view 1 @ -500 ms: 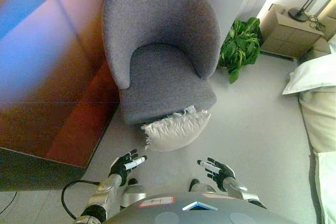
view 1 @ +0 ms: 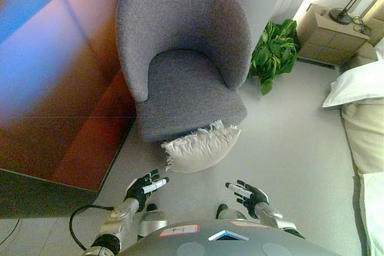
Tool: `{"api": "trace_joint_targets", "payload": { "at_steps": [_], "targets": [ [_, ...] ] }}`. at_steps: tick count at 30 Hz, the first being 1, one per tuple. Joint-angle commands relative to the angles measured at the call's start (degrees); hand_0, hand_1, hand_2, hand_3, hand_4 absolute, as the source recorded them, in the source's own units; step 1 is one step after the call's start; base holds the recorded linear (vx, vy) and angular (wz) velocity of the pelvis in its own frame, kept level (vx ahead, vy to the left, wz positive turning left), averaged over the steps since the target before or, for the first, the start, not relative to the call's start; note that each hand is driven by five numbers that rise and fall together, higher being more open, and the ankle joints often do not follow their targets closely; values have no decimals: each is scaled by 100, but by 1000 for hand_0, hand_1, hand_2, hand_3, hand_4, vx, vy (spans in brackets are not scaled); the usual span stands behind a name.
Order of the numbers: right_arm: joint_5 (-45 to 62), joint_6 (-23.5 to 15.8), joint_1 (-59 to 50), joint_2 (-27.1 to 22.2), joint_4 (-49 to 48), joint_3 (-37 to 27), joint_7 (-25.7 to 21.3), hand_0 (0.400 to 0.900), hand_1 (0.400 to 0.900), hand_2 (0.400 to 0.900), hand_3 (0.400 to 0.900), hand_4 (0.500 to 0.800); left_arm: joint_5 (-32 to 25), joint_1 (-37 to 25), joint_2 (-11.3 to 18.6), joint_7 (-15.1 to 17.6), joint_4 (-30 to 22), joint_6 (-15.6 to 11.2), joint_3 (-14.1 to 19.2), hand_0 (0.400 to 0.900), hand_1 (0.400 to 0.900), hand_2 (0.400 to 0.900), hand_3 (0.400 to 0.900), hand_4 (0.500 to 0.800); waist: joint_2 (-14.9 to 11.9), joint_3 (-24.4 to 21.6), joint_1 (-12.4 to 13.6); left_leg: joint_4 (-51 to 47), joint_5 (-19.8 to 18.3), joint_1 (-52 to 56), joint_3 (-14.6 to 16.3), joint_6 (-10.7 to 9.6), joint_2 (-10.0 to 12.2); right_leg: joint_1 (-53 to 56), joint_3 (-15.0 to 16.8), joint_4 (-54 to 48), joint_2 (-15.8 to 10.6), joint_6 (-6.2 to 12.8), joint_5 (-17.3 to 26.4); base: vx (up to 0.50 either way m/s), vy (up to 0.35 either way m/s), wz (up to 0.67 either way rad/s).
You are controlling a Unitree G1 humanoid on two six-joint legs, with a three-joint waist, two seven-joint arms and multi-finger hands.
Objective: Pick up the pillow and put it on the sofa.
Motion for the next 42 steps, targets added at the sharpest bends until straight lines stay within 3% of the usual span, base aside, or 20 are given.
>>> {"api": "trace_joint_targets", "payload": {
  "at_steps": [1,9,13,20,23,26,28,32,35,39,40,42],
  "targets": [
    [120,-287,-278,-178,-363,-69,21,900,900,900,900,800,70,-369,-19,-87,-47,-324,-51,900,900,900,900,800,350,-9,-53,136,-560,310,286,402,-299,-8,3,14,438,-58,-1,24,-39,0],
    [151,-229,-287,-208,-568,-6,30,900,900,900,900,800,-39,-340,-15,-20,-158,-242,5,900,900,900,900,800,324,77,-16,376,-603,238,234,370,-211,28,5,30,506,-155,-84,25,-60,1],
    [162,-114,-292,-262,-772,23,100,900,900,900,900,800,310,-291,52,-72,-352,-414,-48,900,900,900,900,800,277,156,24,805,-671,72,115,298,-108,42,44,78,563,-265,-147,39,-107,-2],
    [188,155,-399,-531,-1397,219,302,900,900,900,900,800,201,-353,246,71,-880,-434,-190,900,900,900,900,800,105,469,65,2670,-333,-750,-398,117,261,-177,222,294,577,-566,-192,-7,-124,-15],
    [173,170,-350,-626,-1454,245,305,900,900,900,900,800,-34,-292,202,315,-903,-406,-36,900,900,900,900,800,1,580,115,3893,-262,-1205,-640,177,224,-180,271,340,527,-703,-163,57,-94,-12],
    [157,142,-289,-612,-1387,183,299,900,900,900,900,800,-475,-140,95,476,-960,-294,252,900,900,900,900,800,14,632,241,3618,-145,-1317,-828,189,154,-15,316,337,565,-662,-231,159,40,-13],
    [169,128,-250,-573,-1373,119,298,900,900,900,900,800,-571,-46,31,484,-1005,-241,382,900,900,900,900,800,85,654,296,2976,126,-1174,-785,63,273,128,324,296,651,-637,-334,187,103,-5],
    [197,77,-38,-555,-1441,40,290,900,900,900,900,800,-279,27,-79,434,-867,-321,364,900,900,900,900,800,450,606,322,766,1143,-1099,-370,-362,802,541,363,153,942,-575,-653,287,190,-5],
    [272,-59,107,-584,-1398,-4,283,900,900,900,900,800,-51,62,-105,510,-801,-564,284,900,900,900,900,800,549,644,374,416,1680,-1433,-108,-525,958,884,424,105,1038,-599,-825,313,155,-16],
    [332,-139,132,-578,-1349,-52,309,900,900,900,900,800,-152,104,-169,540,-748,-428,268,900,900,900,900,800,530,709,378,580,1550,-1571,74,-463,1030,999,371,193,904,-617,-946,335,150,-22],
    [312,-160,170,-566,-1304,-81,346,900,900,900,900,800,-156,90,-174,519,-649,-369,294,900,900,900,900,800,511,686,336,663,1488,-1549,145,-537,1022,1099,342,224,852,-608,-1065,397,157,-20],
    [283,-60,205,-517,-1345,-123,438,900,900,900,900,800,-26,85,-131,500,-601,-499,332,900,900,900,900,800,537,627,372,733,1261,-1526,275,-324,1051,1173,231,422,773,-550,-1164,417,178,-21]
  ]
}}
